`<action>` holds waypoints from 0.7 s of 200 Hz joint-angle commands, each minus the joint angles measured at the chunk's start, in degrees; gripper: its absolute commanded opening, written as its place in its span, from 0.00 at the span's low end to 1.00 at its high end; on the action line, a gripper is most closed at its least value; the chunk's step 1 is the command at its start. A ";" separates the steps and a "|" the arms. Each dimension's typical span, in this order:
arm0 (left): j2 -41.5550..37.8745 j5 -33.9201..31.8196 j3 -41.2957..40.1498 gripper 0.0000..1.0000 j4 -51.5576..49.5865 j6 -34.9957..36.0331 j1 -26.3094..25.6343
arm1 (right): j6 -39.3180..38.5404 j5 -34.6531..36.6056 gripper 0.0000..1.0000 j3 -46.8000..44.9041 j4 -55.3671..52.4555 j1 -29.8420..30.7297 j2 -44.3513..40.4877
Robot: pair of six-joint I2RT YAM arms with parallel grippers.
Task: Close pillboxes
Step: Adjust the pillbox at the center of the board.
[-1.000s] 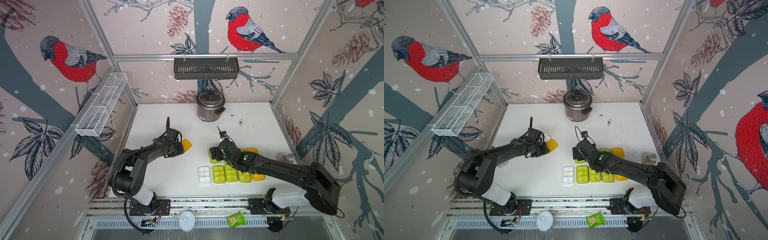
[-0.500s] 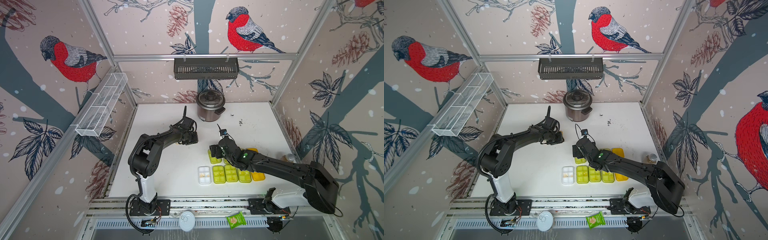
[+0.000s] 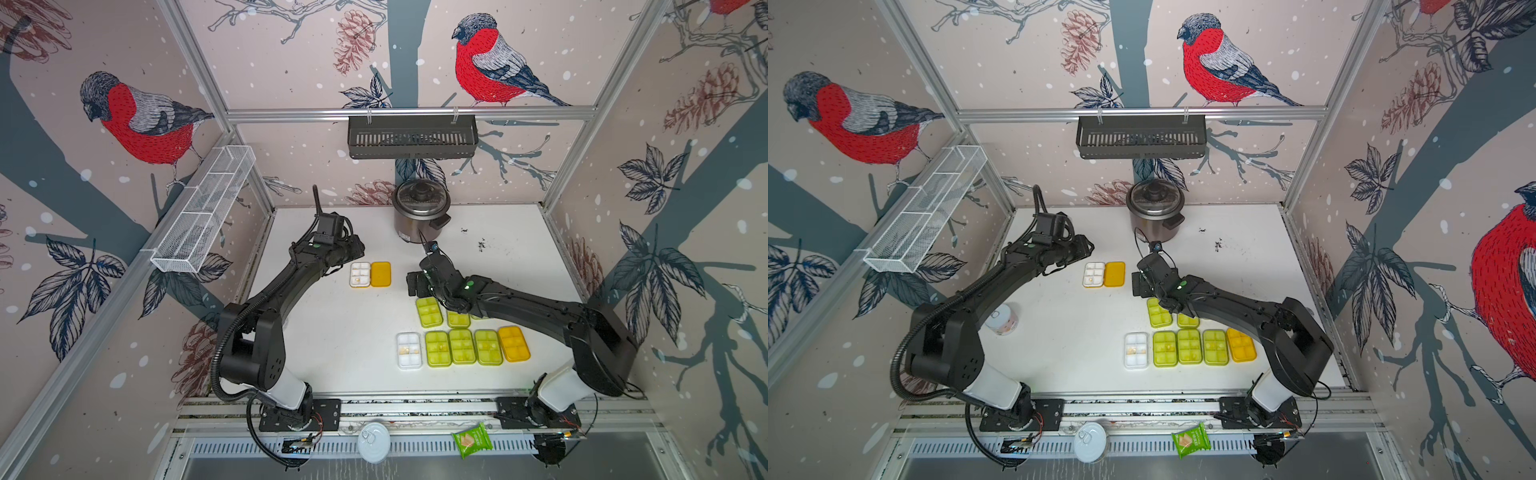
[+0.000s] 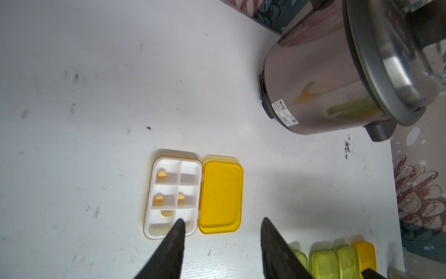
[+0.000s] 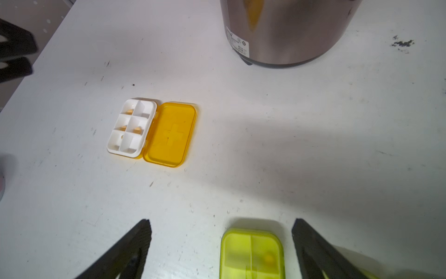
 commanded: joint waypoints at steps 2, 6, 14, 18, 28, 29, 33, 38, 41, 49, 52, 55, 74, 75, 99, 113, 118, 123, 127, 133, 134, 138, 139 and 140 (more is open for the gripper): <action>0.57 -1.60 2.66 0.57 -0.98 2.97 1.82 | 0.05 -1.23 0.92 5.25 -2.25 -0.06 4.68; 0.89 -1.67 2.88 0.57 -1.51 3.59 2.19 | -0.14 -1.26 0.92 6.37 -2.71 -0.06 5.91; 1.77 -1.93 3.10 0.59 -2.97 3.53 3.15 | -0.38 -1.71 0.92 8.72 -3.69 -0.10 8.09; 2.22 -1.25 2.91 0.61 -3.45 3.48 3.86 | -0.59 -2.14 0.92 9.94 -4.14 -0.11 9.14; 3.29 2.84 2.16 0.66 -3.68 2.14 6.33 | -1.06 -3.54 0.93 12.58 -5.11 -0.19 11.44; 3.38 3.59 1.99 0.66 -3.59 1.90 6.60 | -1.07 -3.68 0.93 12.91 -5.23 -0.19 11.72; 3.74 6.19 1.32 0.69 -2.83 1.16 7.59 | -1.07 -4.18 0.93 13.96 -5.58 -0.29 12.69; 4.07 9.67 0.27 0.72 -1.41 0.19 8.95 | -1.17 -4.89 0.93 15.26 -6.06 -0.43 13.78; 4.28 11.32 -0.24 0.75 -0.59 -0.18 9.65 | -1.18 -5.32 0.93 15.95 -6.33 -0.50 14.48; 5.09 14.07 -1.40 0.79 0.73 -1.69 11.28 | -1.25 -6.43 0.93 17.91 -7.06 -0.68 16.00; 5.45 14.68 -1.61 0.80 1.00 -2.01 11.77 | -1.19 -6.86 0.93 18.50 -7.26 -0.71 16.48; 5.75 15.21 -1.68 0.81 1.07 -2.12 12.16 | -1.20 -7.21 0.93 19.16 -7.40 -0.79 17.00; 7.78 17.63 -1.00 0.85 0.46 -2.57 13.89 | -1.41 -9.77 0.93 22.79 -8.52 -1.20 20.20; 7.83 17.71 -1.00 0.85 0.55 -2.60 13.98 | -1.43 -9.96 0.93 23.02 -8.60 -1.22 20.31; 8.41 19.03 -2.01 0.92 2.38 -3.83 14.97 | -1.79 -12.63 0.95 26.87 -10.01 -1.98 24.39; 9.80 20.19 -1.76 0.95 2.17 -4.26 15.44 | -2.41 -15.26 0.95 28.47 -10.08 -2.58 26.73; 10.21 19.96 -1.88 0.96 2.17 -4.45 15.60 | -2.57 -15.93 0.95 29.12 -10.14 -2.66 27.48; 10.46 19.08 -2.00 0.96 2.23 -4.90 15.63 | -2.67 -16.46 0.95 29.47 -9.93 -2.73 28.12; 10.71 18.07 -2.24 0.96 2.37 -5.24 15.64 | -2.75 -16.95 0.95 29.68 -9.71 -2.94 28.51; 10.97 16.85 -2.64 0.96 2.71 -5.55 15.73 | -2.69 -17.64 0.95 30.05 -9.52 -3.08 29.04; 11.00 16.80 -2.69 0.96 2.82 -5.59 15.74 | -2.64 -17.81 0.95 30.13 -9.50 -3.11 29.13; 11.37 16.77 -2.80 0.96 2.93 -5.62 15.66 | -2.48 -18.38 0.95 30.42 -9.40 -3.22 29.41; 11.42 16.76 -2.82 0.96 2.97 -5.67 15.70 | -2.49 -18.57 0.95 30.44 -9.35 -3.29 29.49; 11.58 16.84 -2.78 0.96 2.99 -5.69 15.76 | -2.45 -18.71 0.95 30.45 -9.37 -3.32 29.58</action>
